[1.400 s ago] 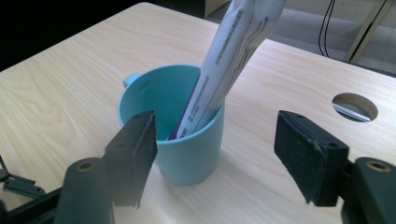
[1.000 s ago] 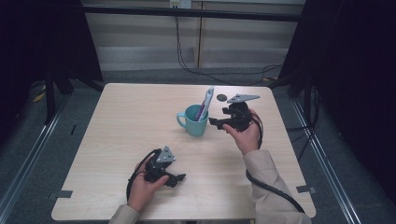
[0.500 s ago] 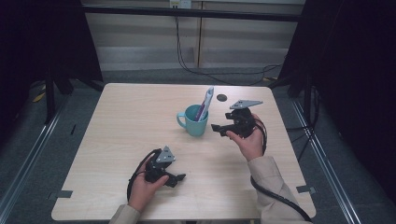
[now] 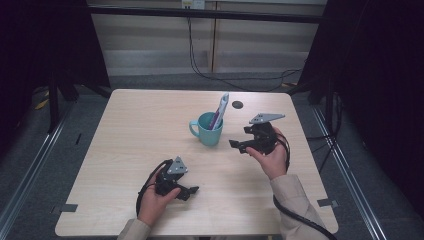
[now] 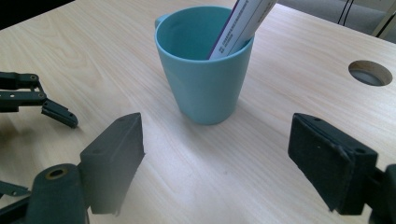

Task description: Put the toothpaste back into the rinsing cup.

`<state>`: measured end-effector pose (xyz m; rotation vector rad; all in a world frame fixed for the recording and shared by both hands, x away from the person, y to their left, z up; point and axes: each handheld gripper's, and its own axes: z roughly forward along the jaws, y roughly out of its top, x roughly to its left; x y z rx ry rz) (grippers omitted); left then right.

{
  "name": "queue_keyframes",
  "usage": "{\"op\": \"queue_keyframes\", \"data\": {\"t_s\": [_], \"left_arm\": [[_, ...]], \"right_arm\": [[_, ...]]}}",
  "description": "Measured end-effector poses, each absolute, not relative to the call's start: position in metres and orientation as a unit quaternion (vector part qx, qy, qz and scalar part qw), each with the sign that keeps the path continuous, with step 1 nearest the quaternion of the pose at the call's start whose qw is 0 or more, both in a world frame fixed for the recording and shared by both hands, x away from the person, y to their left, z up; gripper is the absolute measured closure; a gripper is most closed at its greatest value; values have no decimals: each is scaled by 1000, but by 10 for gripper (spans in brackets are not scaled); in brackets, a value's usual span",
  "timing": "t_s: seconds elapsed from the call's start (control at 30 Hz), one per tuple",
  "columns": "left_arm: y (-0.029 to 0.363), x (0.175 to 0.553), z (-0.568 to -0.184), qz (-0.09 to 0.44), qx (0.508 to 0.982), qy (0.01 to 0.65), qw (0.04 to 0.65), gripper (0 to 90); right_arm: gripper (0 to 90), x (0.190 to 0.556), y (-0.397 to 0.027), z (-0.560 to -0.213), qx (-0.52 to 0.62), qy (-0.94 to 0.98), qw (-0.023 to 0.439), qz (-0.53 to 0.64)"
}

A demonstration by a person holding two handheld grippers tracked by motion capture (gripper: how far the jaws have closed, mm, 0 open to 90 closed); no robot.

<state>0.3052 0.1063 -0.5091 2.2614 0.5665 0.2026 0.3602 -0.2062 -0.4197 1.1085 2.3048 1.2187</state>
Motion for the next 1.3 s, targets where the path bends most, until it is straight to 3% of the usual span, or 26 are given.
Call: {"op": "queue_keyframes", "data": {"t_s": [1.3], "left_arm": [[106, 305, -509, 80, 890, 222, 390, 150]], "right_arm": [[169, 320, -244, -459, 400, 801, 129, 426]]}}
